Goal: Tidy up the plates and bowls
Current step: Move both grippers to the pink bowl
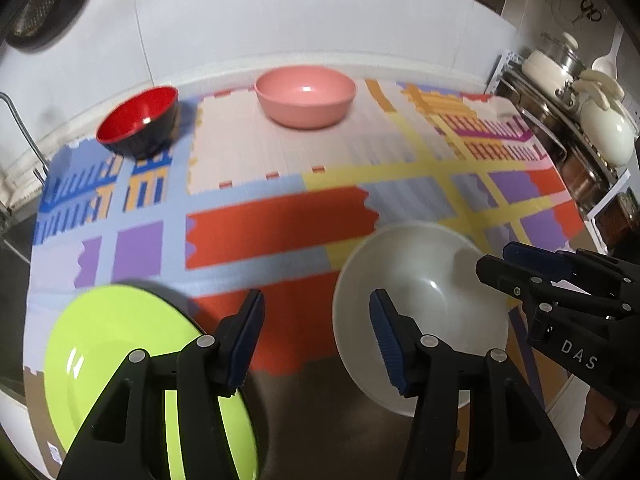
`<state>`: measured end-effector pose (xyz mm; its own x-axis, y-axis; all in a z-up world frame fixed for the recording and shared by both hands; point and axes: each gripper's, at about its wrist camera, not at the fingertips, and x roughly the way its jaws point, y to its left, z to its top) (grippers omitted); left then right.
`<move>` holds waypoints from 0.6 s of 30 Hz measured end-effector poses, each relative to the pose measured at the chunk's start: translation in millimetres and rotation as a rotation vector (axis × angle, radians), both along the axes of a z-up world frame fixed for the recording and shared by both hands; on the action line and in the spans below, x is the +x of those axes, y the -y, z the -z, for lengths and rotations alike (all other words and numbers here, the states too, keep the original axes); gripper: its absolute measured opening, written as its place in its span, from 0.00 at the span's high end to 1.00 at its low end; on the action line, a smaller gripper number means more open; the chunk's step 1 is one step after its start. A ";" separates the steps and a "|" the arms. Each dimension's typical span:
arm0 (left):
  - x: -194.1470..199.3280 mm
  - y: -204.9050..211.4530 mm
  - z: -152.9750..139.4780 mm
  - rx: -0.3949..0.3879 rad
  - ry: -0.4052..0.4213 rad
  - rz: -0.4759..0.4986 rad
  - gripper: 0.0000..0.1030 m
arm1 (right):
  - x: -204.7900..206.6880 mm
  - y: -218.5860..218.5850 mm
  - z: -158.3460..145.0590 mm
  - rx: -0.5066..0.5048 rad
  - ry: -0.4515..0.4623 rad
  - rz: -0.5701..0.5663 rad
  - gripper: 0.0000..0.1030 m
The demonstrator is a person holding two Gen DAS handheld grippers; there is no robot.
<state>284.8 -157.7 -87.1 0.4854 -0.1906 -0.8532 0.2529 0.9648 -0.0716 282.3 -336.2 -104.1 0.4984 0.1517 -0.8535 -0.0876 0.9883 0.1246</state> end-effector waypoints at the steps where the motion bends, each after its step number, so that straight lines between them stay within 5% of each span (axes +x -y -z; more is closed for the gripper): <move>1: 1.6 -1.0 -2.5 0.001 0.006 0.000 0.47 | 1.4 -0.5 -3.1 -0.001 0.010 0.000 0.67; 18: 81.0 -14.4 -43.8 0.053 0.142 -0.006 0.46 | 66.7 -10.2 -49.9 -0.019 0.168 0.009 0.67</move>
